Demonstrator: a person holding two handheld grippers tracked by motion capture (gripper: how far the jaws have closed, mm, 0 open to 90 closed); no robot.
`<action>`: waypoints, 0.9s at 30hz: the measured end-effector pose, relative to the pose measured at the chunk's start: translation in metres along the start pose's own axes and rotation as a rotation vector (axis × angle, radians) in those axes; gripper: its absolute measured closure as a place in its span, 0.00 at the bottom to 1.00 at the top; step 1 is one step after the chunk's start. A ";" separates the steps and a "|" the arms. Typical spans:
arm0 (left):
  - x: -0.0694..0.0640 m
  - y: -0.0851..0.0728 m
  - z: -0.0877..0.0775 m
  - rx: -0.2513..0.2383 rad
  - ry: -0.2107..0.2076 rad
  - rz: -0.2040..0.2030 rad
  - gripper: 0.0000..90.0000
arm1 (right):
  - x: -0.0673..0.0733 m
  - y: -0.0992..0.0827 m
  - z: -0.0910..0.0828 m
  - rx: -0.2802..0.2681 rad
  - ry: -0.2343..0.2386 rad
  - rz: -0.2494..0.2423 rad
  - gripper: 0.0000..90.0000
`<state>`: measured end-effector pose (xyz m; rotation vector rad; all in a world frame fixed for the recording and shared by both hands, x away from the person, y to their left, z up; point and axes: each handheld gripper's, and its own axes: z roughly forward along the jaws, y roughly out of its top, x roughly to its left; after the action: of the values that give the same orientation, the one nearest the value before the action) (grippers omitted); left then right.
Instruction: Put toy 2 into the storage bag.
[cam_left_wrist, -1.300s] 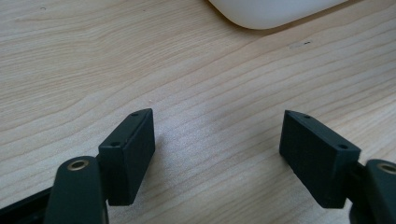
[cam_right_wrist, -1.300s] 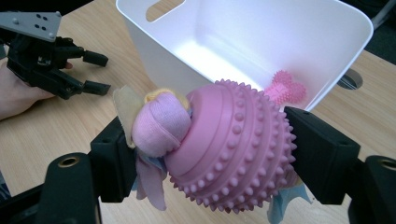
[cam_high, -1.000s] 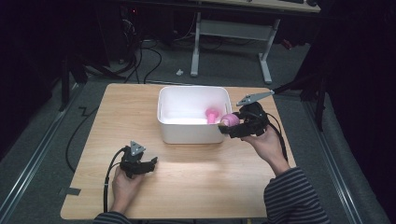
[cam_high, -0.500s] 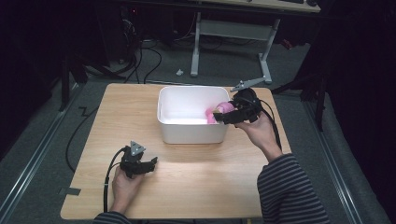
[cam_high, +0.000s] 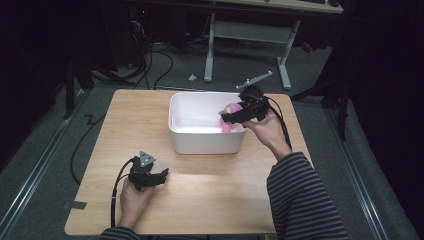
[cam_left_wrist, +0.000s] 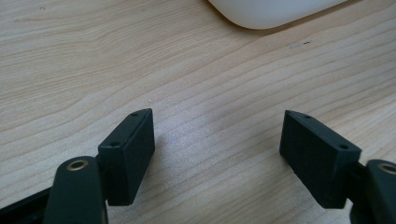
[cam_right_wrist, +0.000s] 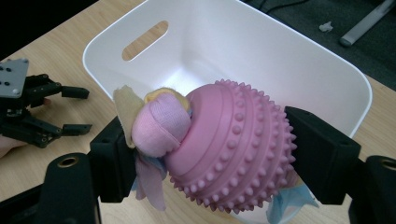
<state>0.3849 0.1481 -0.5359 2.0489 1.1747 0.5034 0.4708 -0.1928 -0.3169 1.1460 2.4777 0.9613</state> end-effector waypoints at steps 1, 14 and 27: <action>0.000 0.000 0.000 0.000 0.000 0.000 0.30 | 0.000 0.000 0.000 0.000 0.000 0.000 0.28; 0.000 0.000 0.000 0.000 0.001 0.002 0.30 | 0.000 0.014 0.035 0.116 0.006 0.006 0.27; 0.000 0.000 0.000 0.001 0.001 0.002 0.30 | 0.006 0.012 0.057 0.196 0.035 -0.002 0.27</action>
<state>0.3848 0.1481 -0.5359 2.0512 1.1736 0.5052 0.5006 -0.1557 -0.3516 1.1934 2.6485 0.7568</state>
